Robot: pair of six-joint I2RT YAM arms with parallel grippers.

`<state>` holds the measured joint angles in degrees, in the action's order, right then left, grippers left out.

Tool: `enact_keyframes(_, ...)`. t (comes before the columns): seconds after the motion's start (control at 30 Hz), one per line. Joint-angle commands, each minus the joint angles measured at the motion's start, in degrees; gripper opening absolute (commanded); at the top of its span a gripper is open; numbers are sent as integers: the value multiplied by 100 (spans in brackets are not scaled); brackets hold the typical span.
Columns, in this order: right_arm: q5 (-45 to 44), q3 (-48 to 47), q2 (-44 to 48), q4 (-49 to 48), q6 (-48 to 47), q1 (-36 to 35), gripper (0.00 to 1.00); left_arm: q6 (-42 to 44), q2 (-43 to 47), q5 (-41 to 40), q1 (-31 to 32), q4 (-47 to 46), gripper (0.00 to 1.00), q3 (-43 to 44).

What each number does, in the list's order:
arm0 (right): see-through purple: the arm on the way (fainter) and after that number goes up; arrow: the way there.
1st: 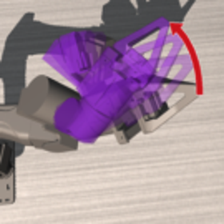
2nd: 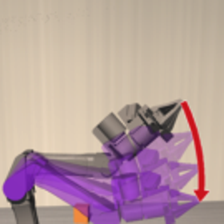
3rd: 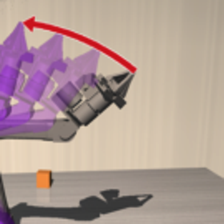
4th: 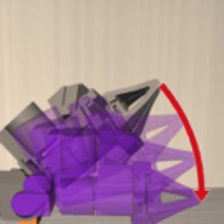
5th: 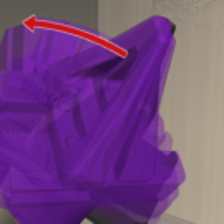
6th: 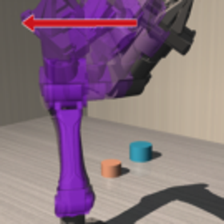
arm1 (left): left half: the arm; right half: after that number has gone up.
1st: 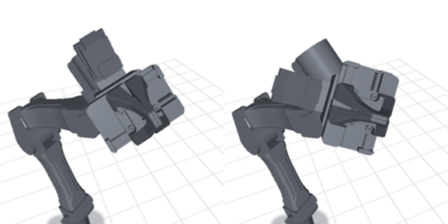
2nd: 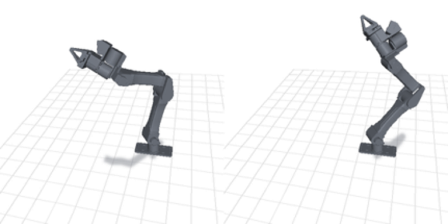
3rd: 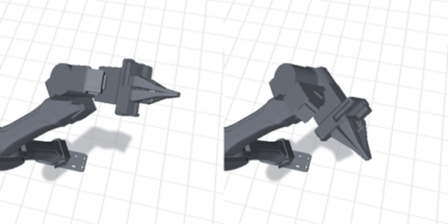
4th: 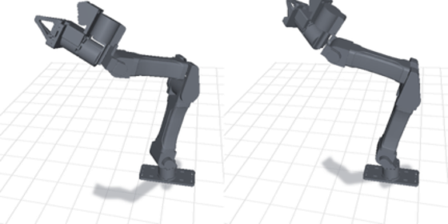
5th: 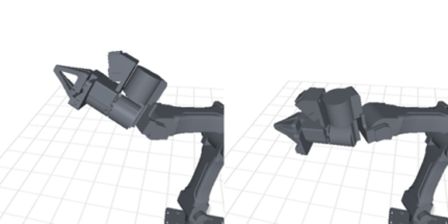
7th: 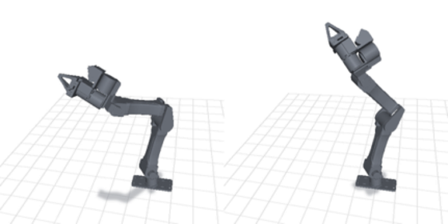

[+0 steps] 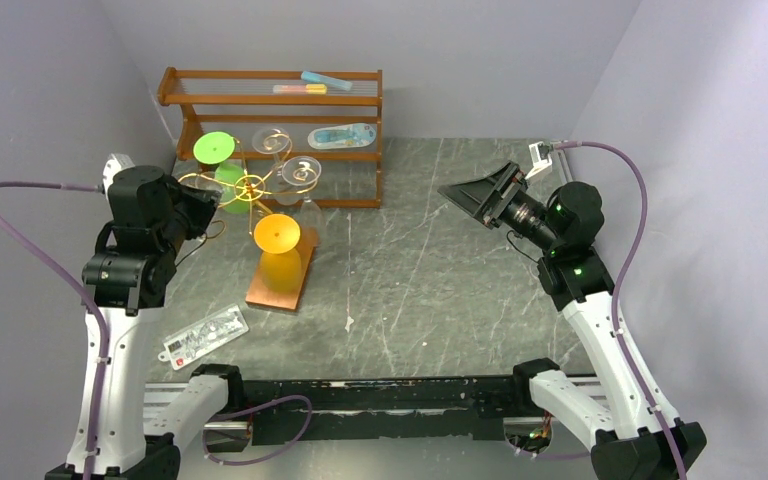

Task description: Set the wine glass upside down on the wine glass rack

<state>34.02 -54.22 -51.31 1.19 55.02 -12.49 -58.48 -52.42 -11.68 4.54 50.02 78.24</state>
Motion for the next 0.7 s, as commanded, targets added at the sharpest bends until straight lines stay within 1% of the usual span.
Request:
enact_keyframes(0.0, 26, 34, 47, -28, -14, 1, 82, -222, 74, 655, -49, -638, 5, -70)
enact_keyframes(0.17, 35, 43, 50, -45, -7, 1, 82, -290, 168, 514, -49, -792, 5, -145)
enact_keyframes(0.37, 51, 103, 59, -61, 7, -1, 82, -356, 389, 428, -49, -1476, 5, -531)
enact_keyframes(0.6, -22, 48, 95, 113, -111, 0, 82, -266, 259, 169, -49, -1789, 5, -512)
enact_keyframes(0.67, -35, 35, 95, 152, -131, 1, 82, -269, 240, -43, -49, -1832, 5, -468)
